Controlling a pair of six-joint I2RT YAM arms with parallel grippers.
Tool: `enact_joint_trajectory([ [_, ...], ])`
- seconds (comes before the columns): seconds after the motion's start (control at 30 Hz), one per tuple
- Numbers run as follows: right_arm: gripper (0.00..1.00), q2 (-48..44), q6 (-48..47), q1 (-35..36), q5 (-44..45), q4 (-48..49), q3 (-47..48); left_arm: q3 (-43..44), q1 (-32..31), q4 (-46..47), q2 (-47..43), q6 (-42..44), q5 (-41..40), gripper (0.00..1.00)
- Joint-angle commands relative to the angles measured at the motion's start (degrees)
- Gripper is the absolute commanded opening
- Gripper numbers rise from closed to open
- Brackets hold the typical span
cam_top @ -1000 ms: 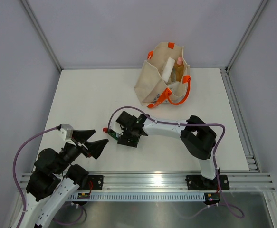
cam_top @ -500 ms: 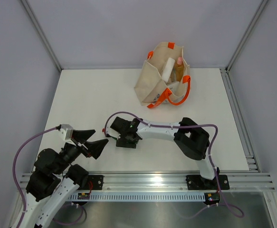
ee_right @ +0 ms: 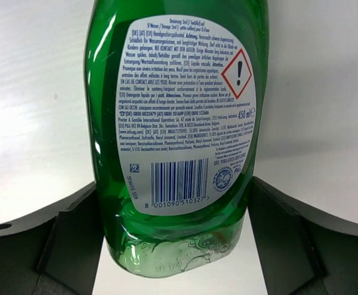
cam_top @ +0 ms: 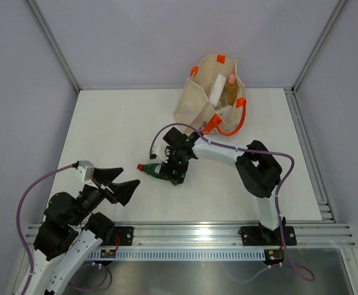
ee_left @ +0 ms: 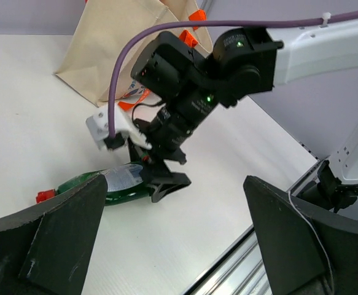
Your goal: Place the personal care products into the canvas bag
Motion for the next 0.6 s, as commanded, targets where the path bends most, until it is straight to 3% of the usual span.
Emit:
enact_joint_trajectory([
  [0.0, 0.30, 3.1, -0.5, -5.6, -19.4, -13.4, 0.0, 0.0, 0.1, 2.5, 0.6, -0.8, -1.0, 0.99],
  [0.07, 0.24, 5.6, -1.4, -7.4, -23.8, -15.9, 2.2, 0.4, 0.1, 3.1, 1.6, -3.3, -1.9, 0.99],
  [0.13, 0.23, 6.6, -2.4, -8.0, -25.7, -18.1, 3.4, 0.6, 0.1, 3.2, 3.4, -6.6, -5.7, 0.99],
  [0.3, 0.22, 8.1, -3.6, -9.4, -28.1, -20.1, 6.0, 0.7, 0.1, -4.0, 9.6, -28.8, -18.2, 0.99],
  [0.47, 0.22, 7.7, -2.3, -9.6, -28.3, -18.8, 5.4, -3.7, 0.1, -6.0, 21.1, -53.7, -13.8, 0.98],
  [0.57, 0.21, 7.8, -1.1, -9.6, -27.4, -17.7, 5.3, -5.1, 0.1, -3.0, 27.5, -60.3, -11.6, 0.98],
])
